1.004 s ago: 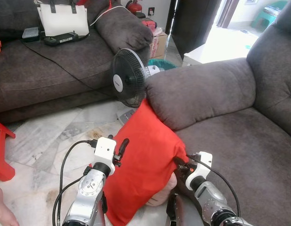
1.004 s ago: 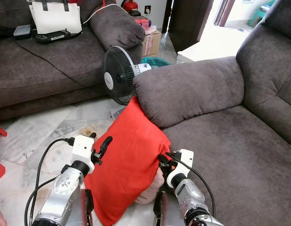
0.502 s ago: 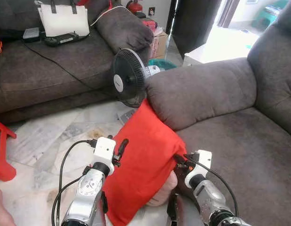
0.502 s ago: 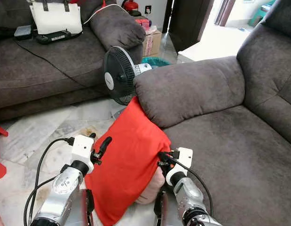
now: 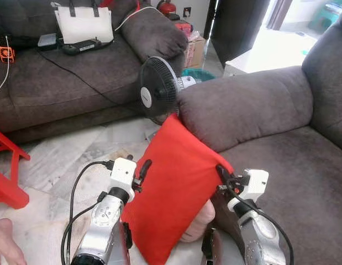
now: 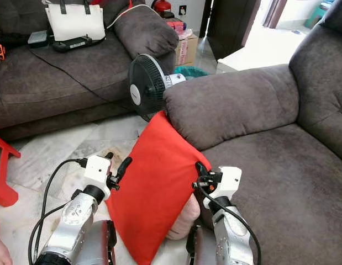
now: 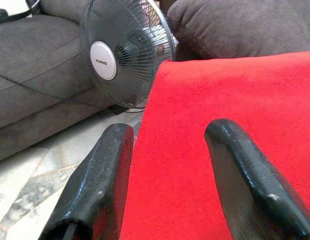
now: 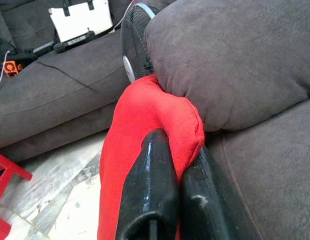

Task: Move the pillow to the sofa from floor

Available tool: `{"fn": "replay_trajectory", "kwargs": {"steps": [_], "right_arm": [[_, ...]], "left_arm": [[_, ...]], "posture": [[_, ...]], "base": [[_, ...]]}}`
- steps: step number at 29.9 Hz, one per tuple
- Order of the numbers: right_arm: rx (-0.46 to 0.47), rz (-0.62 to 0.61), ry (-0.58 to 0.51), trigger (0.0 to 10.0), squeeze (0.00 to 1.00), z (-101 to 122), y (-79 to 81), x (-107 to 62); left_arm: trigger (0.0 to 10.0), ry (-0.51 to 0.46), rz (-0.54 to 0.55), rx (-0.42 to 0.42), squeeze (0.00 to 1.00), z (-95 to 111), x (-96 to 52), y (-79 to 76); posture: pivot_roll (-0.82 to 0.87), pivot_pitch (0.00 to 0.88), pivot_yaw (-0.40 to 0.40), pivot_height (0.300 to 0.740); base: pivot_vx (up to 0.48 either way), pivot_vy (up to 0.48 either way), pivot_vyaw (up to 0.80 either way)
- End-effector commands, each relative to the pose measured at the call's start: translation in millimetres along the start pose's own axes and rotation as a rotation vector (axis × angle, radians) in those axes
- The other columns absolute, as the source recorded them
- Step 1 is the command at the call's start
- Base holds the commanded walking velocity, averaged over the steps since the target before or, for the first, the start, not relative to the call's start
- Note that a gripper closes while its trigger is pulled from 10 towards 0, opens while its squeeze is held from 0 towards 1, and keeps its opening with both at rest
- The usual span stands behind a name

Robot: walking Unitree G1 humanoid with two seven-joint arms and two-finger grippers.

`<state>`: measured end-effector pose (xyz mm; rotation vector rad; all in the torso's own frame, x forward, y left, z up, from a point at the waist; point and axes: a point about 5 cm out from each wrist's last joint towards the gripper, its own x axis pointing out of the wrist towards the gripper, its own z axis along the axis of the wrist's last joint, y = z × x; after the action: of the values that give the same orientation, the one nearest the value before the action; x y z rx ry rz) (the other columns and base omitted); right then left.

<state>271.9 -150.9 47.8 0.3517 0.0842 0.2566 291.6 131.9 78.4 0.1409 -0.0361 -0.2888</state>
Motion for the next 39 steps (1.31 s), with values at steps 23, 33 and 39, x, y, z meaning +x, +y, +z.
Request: {"fn": "replay_trajectory", "kwargs": {"steps": [23,33,39], "right_arm": [[-0.002,-0.053,-0.090,10.0,0.00,18.7,11.2,3.0],[-0.002,-0.056,-0.094,10.0,0.00,20.1,10.8,4.3],[-0.004,-0.064,-0.098,10.0,0.00,21.1,8.9,4.4]], "left_arm": [[10.0,0.011,-0.004,-0.008,0.00,-3.2,-1.5,0.3],[10.0,0.010,-0.001,-0.008,0.00,-3.0,-1.7,0.8],[10.0,0.010,0.000,-0.010,0.00,-2.8,-1.4,0.7]], "posture": [[0.10,0.028,-0.059,0.567],[0.10,0.039,-0.060,0.609],[0.10,0.043,-0.059,0.654]], "base": [[0.000,0.000,0.00],[0.000,0.000,0.00],[0.000,0.000,0.00]]}}
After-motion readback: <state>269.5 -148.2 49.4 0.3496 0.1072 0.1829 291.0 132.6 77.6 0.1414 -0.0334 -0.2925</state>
